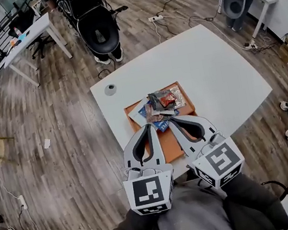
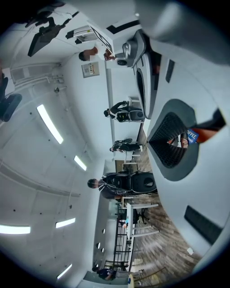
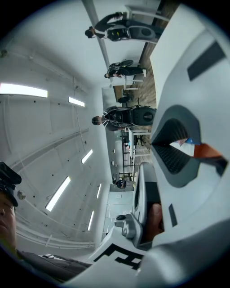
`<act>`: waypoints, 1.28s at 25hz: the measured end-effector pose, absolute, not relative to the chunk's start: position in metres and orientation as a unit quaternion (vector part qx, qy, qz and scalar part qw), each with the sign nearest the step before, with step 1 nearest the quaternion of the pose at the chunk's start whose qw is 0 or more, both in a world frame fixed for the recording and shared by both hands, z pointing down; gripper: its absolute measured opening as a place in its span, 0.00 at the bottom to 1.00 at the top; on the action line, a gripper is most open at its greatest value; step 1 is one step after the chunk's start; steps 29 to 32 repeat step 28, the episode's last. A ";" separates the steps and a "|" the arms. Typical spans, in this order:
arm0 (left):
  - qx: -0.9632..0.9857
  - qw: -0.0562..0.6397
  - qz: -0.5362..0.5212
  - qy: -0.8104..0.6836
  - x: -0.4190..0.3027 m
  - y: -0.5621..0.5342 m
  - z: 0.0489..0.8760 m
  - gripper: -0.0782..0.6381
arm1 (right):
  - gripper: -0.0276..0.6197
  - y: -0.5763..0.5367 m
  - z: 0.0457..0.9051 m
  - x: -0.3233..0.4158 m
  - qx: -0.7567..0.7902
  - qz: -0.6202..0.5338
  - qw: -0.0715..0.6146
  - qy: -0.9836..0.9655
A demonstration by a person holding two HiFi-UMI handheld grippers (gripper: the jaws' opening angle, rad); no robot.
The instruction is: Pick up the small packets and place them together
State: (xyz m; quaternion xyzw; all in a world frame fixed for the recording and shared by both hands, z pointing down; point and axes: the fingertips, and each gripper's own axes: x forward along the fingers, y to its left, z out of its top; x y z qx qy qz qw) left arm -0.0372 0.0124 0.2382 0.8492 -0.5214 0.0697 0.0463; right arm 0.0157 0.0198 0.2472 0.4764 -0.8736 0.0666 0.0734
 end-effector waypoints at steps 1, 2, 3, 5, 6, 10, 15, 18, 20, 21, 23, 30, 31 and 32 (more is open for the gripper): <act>0.850 0.046 0.070 -0.520 -0.036 0.012 0.239 0.10 | 0.05 0.019 0.248 0.016 0.476 0.068 0.074 -0.874; 0.850 0.045 0.070 -0.520 -0.036 0.012 0.239 0.10 | 0.05 0.018 0.249 0.016 0.475 0.068 0.075 -0.874; 0.850 0.045 0.069 -0.520 -0.036 0.011 0.239 0.10 | 0.05 0.017 0.250 0.016 0.475 0.067 0.077 -0.874; 0.850 0.048 0.070 -0.521 -0.036 0.011 0.241 0.10 | 0.05 0.017 0.252 0.015 0.474 0.066 0.082 -0.874; 0.849 0.050 0.071 -0.520 -0.037 0.011 0.242 0.10 | 0.05 0.017 0.253 0.015 0.472 0.067 0.083 -0.875; 0.848 0.053 0.070 -0.522 -0.039 0.009 0.245 0.10 | 0.05 0.015 0.254 0.012 0.470 0.070 0.081 -0.876; 0.848 0.058 0.073 -0.522 -0.039 0.008 0.248 0.10 | 0.05 0.013 0.254 0.014 0.471 0.072 0.080 -0.875; 0.848 0.057 0.071 -0.521 -0.039 0.009 0.246 0.10 | 0.05 0.013 0.253 0.014 0.472 0.070 0.079 -0.875; 0.849 0.058 0.070 -0.521 -0.039 0.008 0.247 0.10 | 0.05 0.012 0.253 0.014 0.473 0.071 0.077 -0.875; 0.849 0.059 0.071 -0.521 -0.038 0.008 0.248 0.10 | 0.05 0.012 0.254 0.015 0.472 0.072 0.077 -0.875; 0.848 0.063 0.073 -0.521 -0.038 0.009 0.251 0.10 | 0.05 0.013 0.257 0.015 0.471 0.077 0.077 -0.875; 0.849 0.061 0.071 -0.520 -0.037 0.010 0.250 0.10 | 0.05 0.012 0.257 0.016 0.473 0.075 0.075 -0.875; 0.849 0.061 0.071 -0.520 -0.037 0.010 0.250 0.10 | 0.05 0.012 0.257 0.016 0.473 0.075 0.075 -0.875; 0.849 0.061 0.071 -0.520 -0.037 0.010 0.250 0.10 | 0.05 0.012 0.257 0.016 0.473 0.075 0.075 -0.875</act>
